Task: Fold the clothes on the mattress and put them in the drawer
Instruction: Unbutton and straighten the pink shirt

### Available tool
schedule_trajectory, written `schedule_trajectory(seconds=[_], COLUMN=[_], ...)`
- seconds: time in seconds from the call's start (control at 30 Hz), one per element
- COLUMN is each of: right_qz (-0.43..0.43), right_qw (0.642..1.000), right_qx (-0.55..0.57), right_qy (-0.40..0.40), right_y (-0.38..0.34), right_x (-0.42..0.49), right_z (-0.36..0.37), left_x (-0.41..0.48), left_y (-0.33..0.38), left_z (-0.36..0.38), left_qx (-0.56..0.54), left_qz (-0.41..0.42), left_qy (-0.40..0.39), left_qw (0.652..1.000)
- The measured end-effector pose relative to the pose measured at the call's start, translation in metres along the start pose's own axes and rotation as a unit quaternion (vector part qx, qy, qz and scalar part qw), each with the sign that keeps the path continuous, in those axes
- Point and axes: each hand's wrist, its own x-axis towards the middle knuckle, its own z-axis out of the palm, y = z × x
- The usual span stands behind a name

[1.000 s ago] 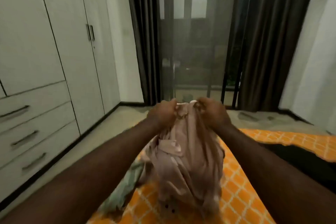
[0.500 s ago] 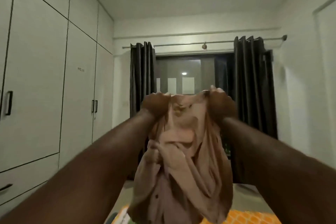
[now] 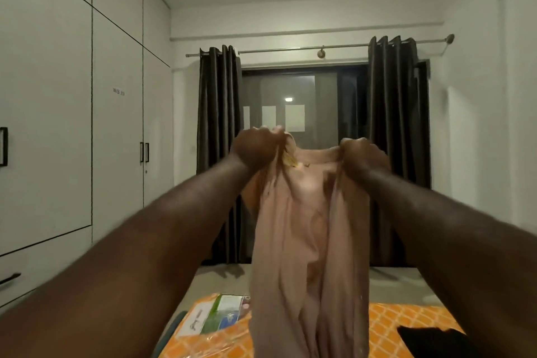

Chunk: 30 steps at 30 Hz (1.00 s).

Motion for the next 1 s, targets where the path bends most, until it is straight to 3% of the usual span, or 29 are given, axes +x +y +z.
schedule_trajectory(seconds=[0.07, 0.13, 0.27, 0.33, 0.43, 0.53, 0.67, 0.73, 0.77, 0.9, 1.0], right_qz=[0.004, 0.001, 0.018, 0.004, 0.006, 0.017, 0.055, 0.090, 0.121, 0.227, 0.227], right_qw=[0.999, 0.998, 0.989, 0.987, 0.981, 0.971, 0.934, 0.907, 0.888, 0.794, 0.805], right_qx=[-0.005, 0.000, 0.027, 0.022, 0.048, 0.071, 0.197, 0.248, 0.277, 0.389, 0.360], right_qy=[0.047, 0.066, -0.141, -0.159, -0.188, -0.228, -0.292, -0.328, -0.347, -0.408, -0.413], right_y=[0.004, 0.008, 0.001, 0.003, 0.012, 0.026, 0.037, 0.038, 0.038, 0.040, 0.040], right_x=[-0.002, -0.005, -0.033, -0.061, -0.126, -0.205, -0.296, -0.325, -0.341, -0.379, -0.378], right_z=[0.001, 0.006, 0.042, 0.068, 0.109, 0.157, 0.216, 0.232, 0.241, 0.263, 0.283], left_x=[0.006, 0.010, -0.017, -0.055, -0.133, -0.217, -0.297, -0.320, -0.333, -0.385, -0.422], left_y=[-0.004, -0.010, 0.003, 0.013, 0.018, 0.020, 0.018, 0.015, 0.013, 0.009, 0.012], left_z=[-0.003, -0.004, 0.033, 0.065, 0.119, 0.165, 0.192, 0.199, 0.206, 0.234, 0.260], left_qx=[0.018, 0.013, 0.027, -0.054, -0.204, -0.266, -0.488, -0.572, -0.595, -0.524, -0.411], left_qz=[0.019, -0.036, -0.055, -0.092, -0.197, -0.241, -0.390, -0.414, -0.401, -0.312, -0.257], left_qy=[0.001, -0.010, -0.149, -0.219, -0.300, -0.392, -0.393, -0.359, -0.345, -0.348, -0.357], left_qw=[1.000, 0.999, 0.987, 0.970, 0.911, 0.847, 0.674, 0.609, 0.605, 0.712, 0.798])
